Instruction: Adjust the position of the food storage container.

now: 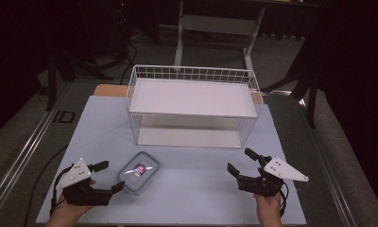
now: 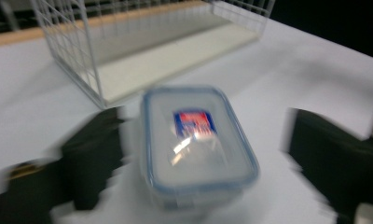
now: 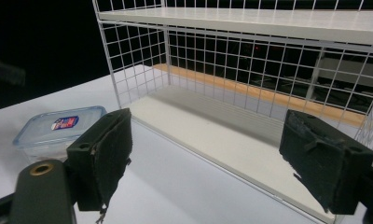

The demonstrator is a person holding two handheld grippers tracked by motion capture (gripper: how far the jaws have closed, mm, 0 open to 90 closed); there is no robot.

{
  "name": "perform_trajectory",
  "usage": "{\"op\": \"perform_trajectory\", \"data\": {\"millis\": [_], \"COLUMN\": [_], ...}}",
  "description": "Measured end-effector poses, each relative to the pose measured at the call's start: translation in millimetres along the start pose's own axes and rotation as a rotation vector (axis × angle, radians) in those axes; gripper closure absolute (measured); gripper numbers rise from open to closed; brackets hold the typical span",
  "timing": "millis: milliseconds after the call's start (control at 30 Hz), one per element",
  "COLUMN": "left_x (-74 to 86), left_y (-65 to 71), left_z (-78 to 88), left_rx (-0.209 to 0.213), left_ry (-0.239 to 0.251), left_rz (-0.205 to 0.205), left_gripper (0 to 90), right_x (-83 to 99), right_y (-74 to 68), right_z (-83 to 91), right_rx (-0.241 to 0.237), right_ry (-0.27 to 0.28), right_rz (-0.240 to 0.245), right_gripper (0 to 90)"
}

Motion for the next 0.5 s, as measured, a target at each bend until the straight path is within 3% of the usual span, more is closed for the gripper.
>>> {"op": "perform_trajectory", "data": {"millis": [33,67,100,133,200,267,400,500], "left_x": [6.2,12.0,18.4,22.9,34.7,44.0,60.3,67.9], "left_y": [2.3,3.9,3.0,3.5,1.0,1.6,-0.8,-2.8], "left_z": [1.4,2.6,3.2,3.4,3.4,0.2,-9.3,-18.3], "left_rx": [0.025,0.042,0.041,0.056,0.045,0.064,0.085,0.084], "left_ry": [-0.031,-0.063,-0.107,-0.132,-0.195,-0.246,-0.345,-0.4], "left_rz": [-0.018,-0.033,-0.033,-0.026,-0.023,-0.023,-0.011,0.005], "left_gripper": [42.1,42.1,52.9,52.9,73.2,76.0,90.0,90.0], "right_x": [1.2,1.2,1.8,1.8,1.5,1.4,1.4,1.6], "right_y": [0.2,0.2,0.9,0.9,2.0,2.5,3.1,3.3], "right_z": [-0.5,-0.5,-1.4,-1.4,-1.9,-2.0,-1.6,-1.5], "right_rx": [0.0,0.0,0.008,0.008,0.015,0.017,0.018,0.018], "right_ry": [-0.005,-0.005,-0.007,-0.007,-0.002,0.001,0.002,0.002], "right_rz": [-0.003,-0.003,-0.004,-0.004,-0.016,-0.017,-0.019,-0.018], "right_gripper": [16.9,16.9,16.9,16.9,16.9,16.9,16.9,16.9]}}
Point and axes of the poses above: each handheld gripper's, and its own axes: z roughly backward along the jaws, x roughly out of its underside, y roughly to its right, the point moved 10 cm from there along -z, roughly forward along the jaws, and after that the axes turned 12 degrees about x, right-handed, at the moved point
